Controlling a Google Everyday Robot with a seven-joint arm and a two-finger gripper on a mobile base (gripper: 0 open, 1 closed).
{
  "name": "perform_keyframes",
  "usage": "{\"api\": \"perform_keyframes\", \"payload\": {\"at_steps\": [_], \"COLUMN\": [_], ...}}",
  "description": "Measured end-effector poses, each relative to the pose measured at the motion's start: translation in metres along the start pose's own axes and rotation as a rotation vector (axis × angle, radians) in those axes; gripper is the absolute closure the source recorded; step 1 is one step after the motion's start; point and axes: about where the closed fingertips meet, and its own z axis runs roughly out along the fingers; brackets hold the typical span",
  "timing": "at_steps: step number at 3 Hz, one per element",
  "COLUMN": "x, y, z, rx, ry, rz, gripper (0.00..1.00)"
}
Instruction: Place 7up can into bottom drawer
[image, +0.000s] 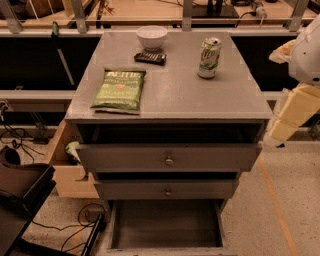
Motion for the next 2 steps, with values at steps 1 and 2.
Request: {"api": "perform_keyframes", "payload": {"at_steps": [1,2], "x": [0.003,-0.007], "y": [-0.018,-0.041], "z": [0.041,0.090], "rx": [0.003,-0.010], "ry": [-0.187,-0.433], "rz": [0.148,0.250], "gripper": [0.00,0.00]}}
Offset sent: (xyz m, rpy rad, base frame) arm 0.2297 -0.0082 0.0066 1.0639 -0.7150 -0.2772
